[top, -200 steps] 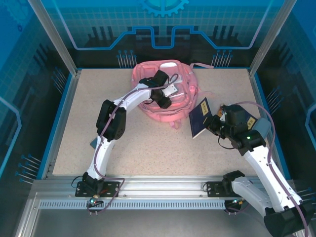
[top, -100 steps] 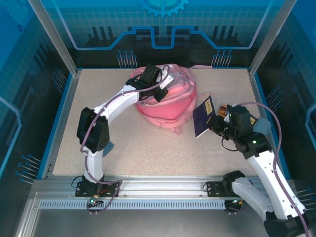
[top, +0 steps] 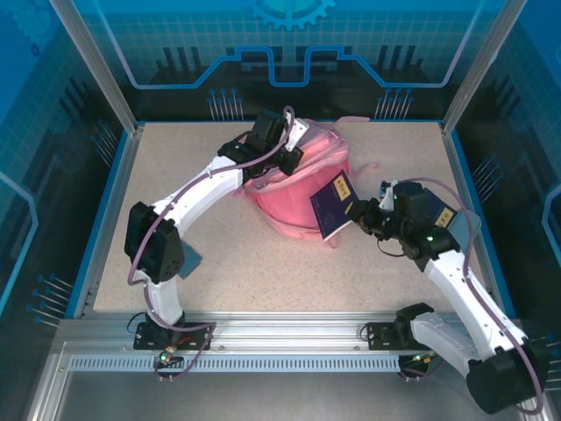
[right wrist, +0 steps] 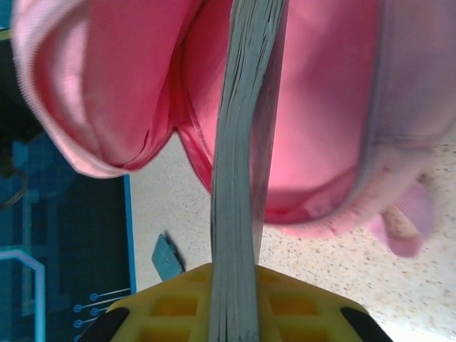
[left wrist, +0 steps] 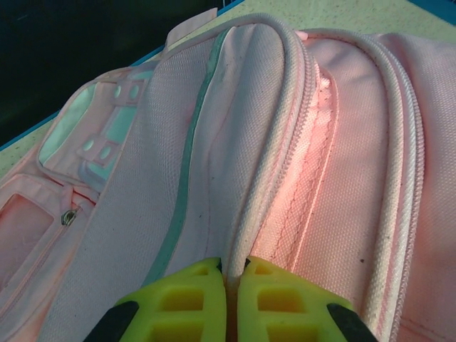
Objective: Pack the student bag
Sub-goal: Place the book in the student bag.
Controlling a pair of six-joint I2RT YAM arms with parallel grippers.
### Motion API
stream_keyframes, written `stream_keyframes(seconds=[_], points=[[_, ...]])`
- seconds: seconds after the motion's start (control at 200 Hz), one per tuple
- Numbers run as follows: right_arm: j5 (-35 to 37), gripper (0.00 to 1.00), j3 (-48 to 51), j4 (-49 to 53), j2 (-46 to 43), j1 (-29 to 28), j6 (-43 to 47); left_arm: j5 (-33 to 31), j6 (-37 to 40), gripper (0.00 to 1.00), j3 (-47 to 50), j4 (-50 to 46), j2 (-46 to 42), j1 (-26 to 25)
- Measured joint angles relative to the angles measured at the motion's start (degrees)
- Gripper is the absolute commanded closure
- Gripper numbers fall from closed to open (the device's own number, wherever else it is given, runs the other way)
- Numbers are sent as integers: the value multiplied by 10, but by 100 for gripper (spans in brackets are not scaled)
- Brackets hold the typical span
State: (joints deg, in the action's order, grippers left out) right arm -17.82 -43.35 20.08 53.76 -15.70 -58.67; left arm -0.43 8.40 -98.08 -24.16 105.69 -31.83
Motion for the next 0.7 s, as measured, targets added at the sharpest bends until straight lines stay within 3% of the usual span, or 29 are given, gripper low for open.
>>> stream_keyframes(seconds=[0.365,0.7], points=[[-19,87,4,-244,161,-33,-83,6,-75,96,19,-12,-70,-7],[46,88,-34,-329,307,-87,-115,9,-108,98,19,-13,-72,-15]])
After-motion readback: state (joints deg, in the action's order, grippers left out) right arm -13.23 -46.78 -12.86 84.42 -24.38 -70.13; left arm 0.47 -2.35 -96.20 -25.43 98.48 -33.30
